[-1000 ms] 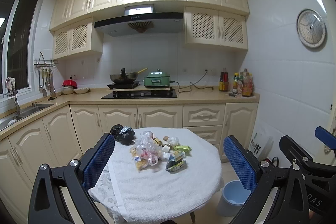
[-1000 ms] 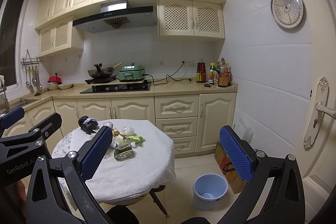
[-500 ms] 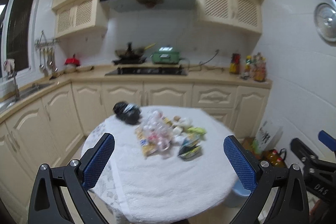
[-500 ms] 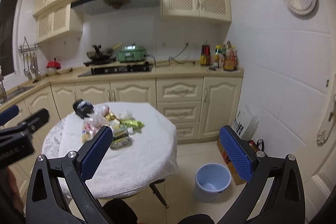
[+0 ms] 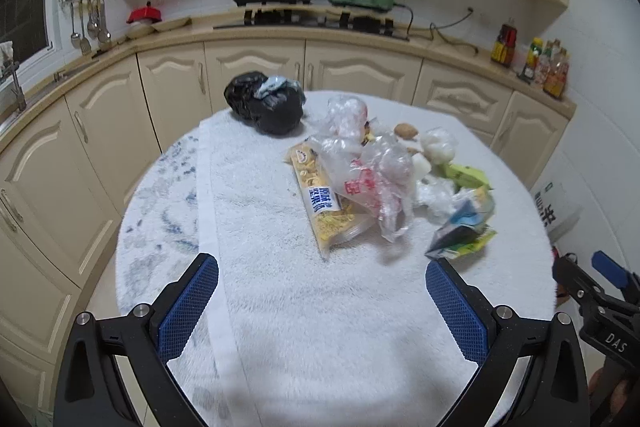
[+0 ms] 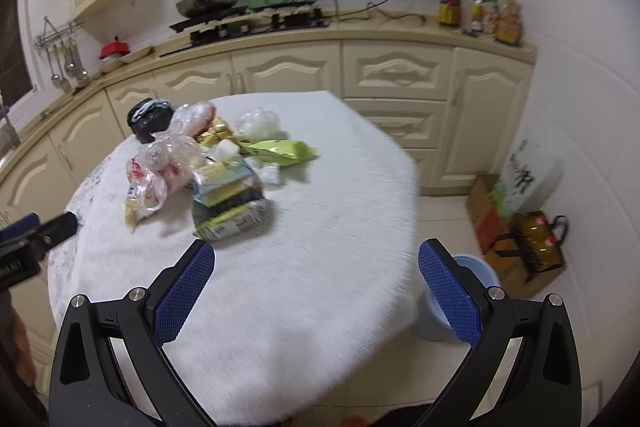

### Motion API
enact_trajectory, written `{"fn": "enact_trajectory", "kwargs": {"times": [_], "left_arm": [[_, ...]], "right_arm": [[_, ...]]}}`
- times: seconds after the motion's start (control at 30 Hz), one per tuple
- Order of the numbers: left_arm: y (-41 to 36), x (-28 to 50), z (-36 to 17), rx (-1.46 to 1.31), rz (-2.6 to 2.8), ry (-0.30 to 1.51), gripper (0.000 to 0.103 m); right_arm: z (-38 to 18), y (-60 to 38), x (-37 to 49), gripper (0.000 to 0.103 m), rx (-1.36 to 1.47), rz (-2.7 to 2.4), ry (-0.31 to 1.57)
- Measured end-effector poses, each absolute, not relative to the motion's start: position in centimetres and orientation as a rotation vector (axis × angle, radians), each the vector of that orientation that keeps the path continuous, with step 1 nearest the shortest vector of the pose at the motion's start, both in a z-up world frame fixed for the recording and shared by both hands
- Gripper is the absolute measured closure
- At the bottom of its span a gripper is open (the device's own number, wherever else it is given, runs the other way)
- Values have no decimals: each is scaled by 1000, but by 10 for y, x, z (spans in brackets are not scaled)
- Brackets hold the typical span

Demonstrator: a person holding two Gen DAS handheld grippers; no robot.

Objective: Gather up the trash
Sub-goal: 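Grasp the clear plastic bag with the left tool while the right tool grasps the yellow-green packets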

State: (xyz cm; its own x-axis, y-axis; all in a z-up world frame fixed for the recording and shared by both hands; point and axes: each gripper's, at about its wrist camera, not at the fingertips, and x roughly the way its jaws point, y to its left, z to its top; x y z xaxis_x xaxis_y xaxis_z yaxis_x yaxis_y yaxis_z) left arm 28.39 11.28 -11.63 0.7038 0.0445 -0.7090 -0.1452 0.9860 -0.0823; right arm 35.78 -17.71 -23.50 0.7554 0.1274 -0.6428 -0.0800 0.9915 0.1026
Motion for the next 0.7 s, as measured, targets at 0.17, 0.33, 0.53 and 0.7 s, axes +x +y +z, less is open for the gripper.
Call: {"fn": "enact_trajectory", "kwargs": {"times": [0.17,0.33,0.53,0.7], "left_arm": [[129,331,-126,-150,141,805,1],[126,353,-133,-116,148,804,1],[127,369,-148,-106,129,817,1],[115,385,-152,-78,102,815,1]], "right_arm": [[-251,-139,401,0,59,173,754],[-257,-117,433,0,103,200,771],[-269,-106,457,9,126,248,799],[-280,-116,461,37,185,350,811]]}}
